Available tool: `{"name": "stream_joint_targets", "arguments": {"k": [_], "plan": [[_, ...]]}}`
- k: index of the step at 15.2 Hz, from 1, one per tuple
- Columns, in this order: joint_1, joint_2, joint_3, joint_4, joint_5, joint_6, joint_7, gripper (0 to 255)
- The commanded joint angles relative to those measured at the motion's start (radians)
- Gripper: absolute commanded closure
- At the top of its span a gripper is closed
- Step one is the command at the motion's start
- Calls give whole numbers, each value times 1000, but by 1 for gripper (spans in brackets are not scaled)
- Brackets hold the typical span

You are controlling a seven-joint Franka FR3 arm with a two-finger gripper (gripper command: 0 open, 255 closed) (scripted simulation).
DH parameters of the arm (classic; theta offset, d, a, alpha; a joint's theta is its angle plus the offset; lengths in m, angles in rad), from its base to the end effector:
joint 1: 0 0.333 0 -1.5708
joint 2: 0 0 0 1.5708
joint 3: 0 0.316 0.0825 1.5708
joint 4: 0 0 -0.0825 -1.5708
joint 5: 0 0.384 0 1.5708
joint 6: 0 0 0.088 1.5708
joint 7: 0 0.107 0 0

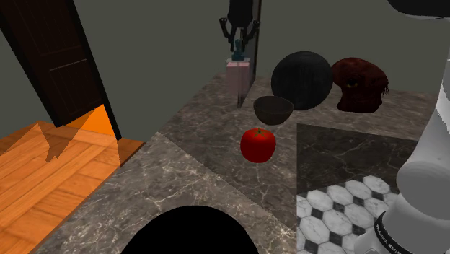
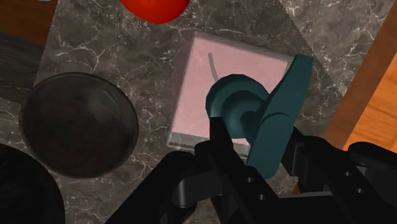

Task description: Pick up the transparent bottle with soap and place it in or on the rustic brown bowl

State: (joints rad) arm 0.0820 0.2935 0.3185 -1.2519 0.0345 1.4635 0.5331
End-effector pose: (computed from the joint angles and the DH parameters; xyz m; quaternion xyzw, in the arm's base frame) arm 0.5885 0.2186 0.5981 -0.9950 0.0696 0.0581 0.0409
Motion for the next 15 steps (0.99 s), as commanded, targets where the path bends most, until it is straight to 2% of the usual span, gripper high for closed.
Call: {"name": "stream_joint_targets", "arguments": {"k": [1, 9, 15], "plan": [[-31, -4, -15, 13, 2, -22, -46, 255], [-138, 37, -73, 135, -4, -118, -209, 255], [-205, 139, -109, 336, -24, -228, -319, 255]]}}
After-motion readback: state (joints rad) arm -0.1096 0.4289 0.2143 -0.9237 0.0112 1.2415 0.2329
